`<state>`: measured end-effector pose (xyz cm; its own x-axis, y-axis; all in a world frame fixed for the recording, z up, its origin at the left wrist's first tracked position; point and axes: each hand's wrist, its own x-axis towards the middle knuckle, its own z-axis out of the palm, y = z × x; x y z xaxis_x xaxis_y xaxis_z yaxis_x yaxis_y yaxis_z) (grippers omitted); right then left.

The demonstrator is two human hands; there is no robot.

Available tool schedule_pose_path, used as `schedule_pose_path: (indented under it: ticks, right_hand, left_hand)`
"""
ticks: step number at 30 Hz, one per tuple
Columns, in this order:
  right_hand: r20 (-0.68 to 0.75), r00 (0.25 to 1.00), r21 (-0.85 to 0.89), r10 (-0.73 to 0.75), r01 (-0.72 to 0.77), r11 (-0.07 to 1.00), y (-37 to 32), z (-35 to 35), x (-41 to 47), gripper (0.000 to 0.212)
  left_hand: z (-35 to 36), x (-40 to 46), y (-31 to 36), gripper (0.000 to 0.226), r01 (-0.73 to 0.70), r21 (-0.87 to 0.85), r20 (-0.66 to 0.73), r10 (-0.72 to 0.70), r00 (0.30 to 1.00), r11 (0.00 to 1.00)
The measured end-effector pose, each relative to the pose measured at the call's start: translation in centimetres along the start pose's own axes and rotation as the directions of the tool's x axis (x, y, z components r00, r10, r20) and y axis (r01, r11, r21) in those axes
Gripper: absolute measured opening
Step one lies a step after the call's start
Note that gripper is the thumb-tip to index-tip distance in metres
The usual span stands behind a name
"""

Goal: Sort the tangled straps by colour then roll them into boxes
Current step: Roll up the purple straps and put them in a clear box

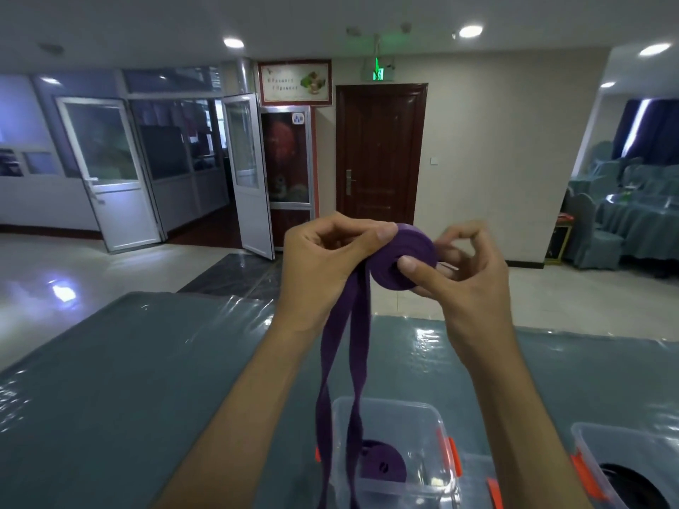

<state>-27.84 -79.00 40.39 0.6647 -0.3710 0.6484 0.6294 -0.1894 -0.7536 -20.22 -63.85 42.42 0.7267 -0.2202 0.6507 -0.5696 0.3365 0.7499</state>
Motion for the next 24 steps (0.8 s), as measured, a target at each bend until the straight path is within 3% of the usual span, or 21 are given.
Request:
schedule_pose_path:
  ticks: [4,8,12,15,18,22,24]
  right_hand:
    - [-0.039,0.997,-0.005,-0.063,0.063,0.998,0.2,0.4,0.2,0.037]
    - [0.000,0.999,0.028,0.034,-0.034,0.999,0.9,0.2,-0.3,0.031]
    - [-0.007,1.000,-0.027,-0.030,0.030,0.999,0.7,-0.5,-0.4,0.030]
    - [-0.058,0.998,-0.002,-0.029,0.028,1.000,1.3,0.1,-1.1,0.030]
    - [-0.088,0.996,0.044,0.025,-0.021,0.999,2.5,0.0,-2.3,0.023]
    - [0.095,0.983,0.010,0.155,-0.156,0.988,3.1,-1.8,-2.8,0.033]
    - [0.112,0.983,-0.044,0.145,-0.141,0.989,3.0,-2.4,-2.8,0.039]
  left_hand:
    - [-0.8,-0.2,-0.3,0.022,0.097,-0.023,0.099,-0.094,0.991,0.995]
    - [-1.1,-0.9,-0.8,0.025,0.094,0.003,0.065,-0.094,0.993,0.996]
    - [-0.1,-2.0,-2.0,0.023,0.240,-0.252,0.052,-0.234,0.971,0.937]
    - [0.3,-2.7,-3.2,0.026,0.337,-0.328,0.087,-0.327,0.941,0.882]
    - [0.1,-3.1,-3.4,0.031,0.354,-0.257,0.086,-0.343,0.935,0.899]
    - [0.2,-3.7,-3.6,0.022,0.262,-0.134,-0.020,-0.267,0.964,0.956]
    - [0.3,-4.3,-4.1,0.012,0.250,-0.115,-0.027,-0.255,0.967,0.961]
